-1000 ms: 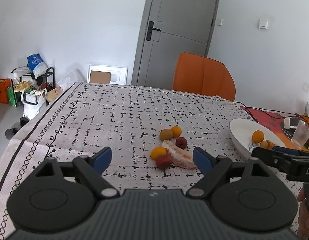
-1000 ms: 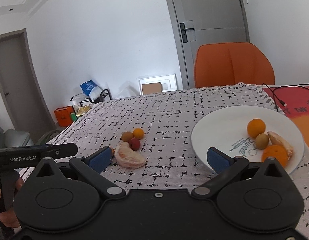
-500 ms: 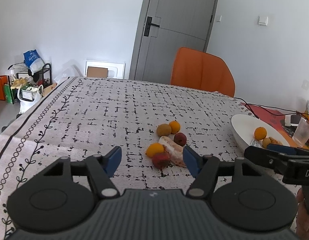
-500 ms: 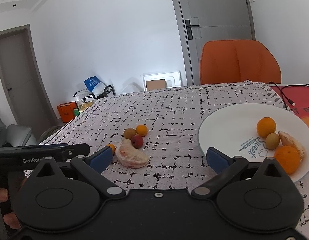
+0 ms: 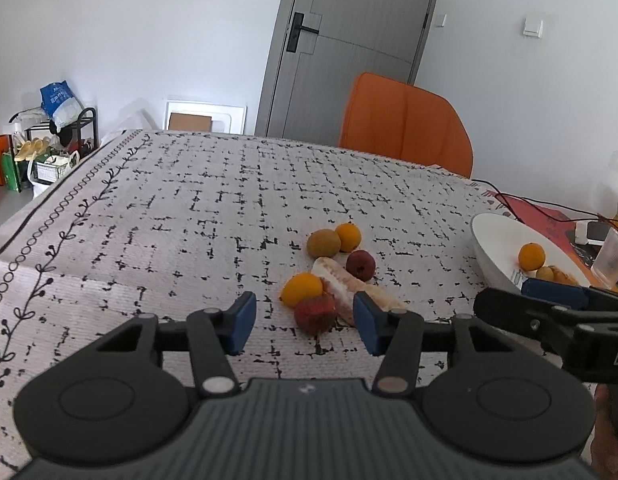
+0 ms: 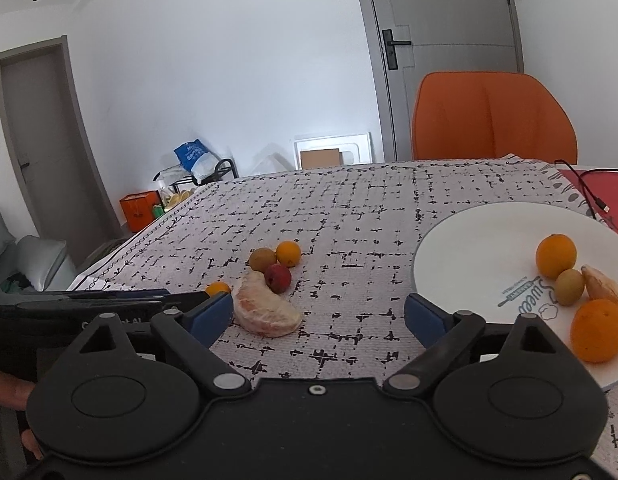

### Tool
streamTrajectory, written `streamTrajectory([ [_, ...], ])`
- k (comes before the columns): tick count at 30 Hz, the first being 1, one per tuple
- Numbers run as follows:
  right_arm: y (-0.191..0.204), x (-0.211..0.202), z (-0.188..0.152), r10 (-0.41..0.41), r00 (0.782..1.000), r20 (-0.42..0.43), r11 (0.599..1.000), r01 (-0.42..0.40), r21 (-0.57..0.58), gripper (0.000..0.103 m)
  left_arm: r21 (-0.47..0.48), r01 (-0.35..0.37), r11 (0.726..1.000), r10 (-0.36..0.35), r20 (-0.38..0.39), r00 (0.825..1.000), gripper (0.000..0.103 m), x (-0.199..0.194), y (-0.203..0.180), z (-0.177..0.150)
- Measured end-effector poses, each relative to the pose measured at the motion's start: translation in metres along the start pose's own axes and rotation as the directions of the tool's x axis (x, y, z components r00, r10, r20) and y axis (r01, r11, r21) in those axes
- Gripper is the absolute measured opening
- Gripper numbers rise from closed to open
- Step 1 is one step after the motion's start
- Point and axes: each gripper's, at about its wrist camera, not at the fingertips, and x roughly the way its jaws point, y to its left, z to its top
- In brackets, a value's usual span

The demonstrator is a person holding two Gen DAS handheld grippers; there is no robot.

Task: Organize fruits
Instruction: 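Withdraw both tools from the plate toward the remaining fruit, then grasp a red plum with the left gripper while the right gripper grasps the peeled pomelo segment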

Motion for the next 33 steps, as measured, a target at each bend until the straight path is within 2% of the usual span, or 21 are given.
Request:
streamTrajectory([
  [5,0.001,0.005,0.000,0.003,1.000,-0.012,1.000,-0.003,-0.004,0.092,-0.003,0.006,1.000,-0.006,-0.014,1.000,0.049,0.009,0.000,-0.001],
  [6,0.001,0.006,0.000,0.004,1.000,-0.014,1.000,-0.004,-0.005,0.092,-0.002,0.007,1.000,-0.007,-0.016,1.000,0.046,0.010,-0.001,-0.001],
  [7,0.001,0.007,0.001,0.004,1.000,-0.016,1.000,-0.004,-0.005,0.092,-0.001,0.011,1.000,-0.011,-0.020,1.000,0.037,0.012,0.000,-0.001],
  [8,0.002,0.009,0.001,0.005,1.000,-0.019,1.000,-0.006,-0.007,0.092,-0.004,0.016,1.000,-0.016,-0.026,1.000,0.022,0.014,0.000,-0.002],
  [17,0.014,0.024,0.003,0.032,0.999,-0.041,0.999,-0.034,-0.033,0.092,-0.027,0.000,1.000,0.000,-0.016,1.000,0.022,0.007,0.019,0.000],
  [19,0.019,0.028,0.004,0.041,0.998,-0.047,0.998,-0.043,-0.040,0.090,-0.037,-0.007,0.999,0.006,-0.015,1.000,0.022,0.006,0.024,0.001],
  [24,0.031,0.035,0.006,0.069,0.996,-0.056,0.996,-0.073,-0.061,0.077,-0.056,-0.025,0.998,0.024,-0.008,1.000,0.022,0.002,0.037,0.003],
  [33,0.046,0.057,0.008,0.069,0.993,-0.099,0.990,-0.080,-0.112,0.077,-0.083,-0.053,0.995,0.054,0.008,0.999,0.022,-0.009,0.057,0.004],
])
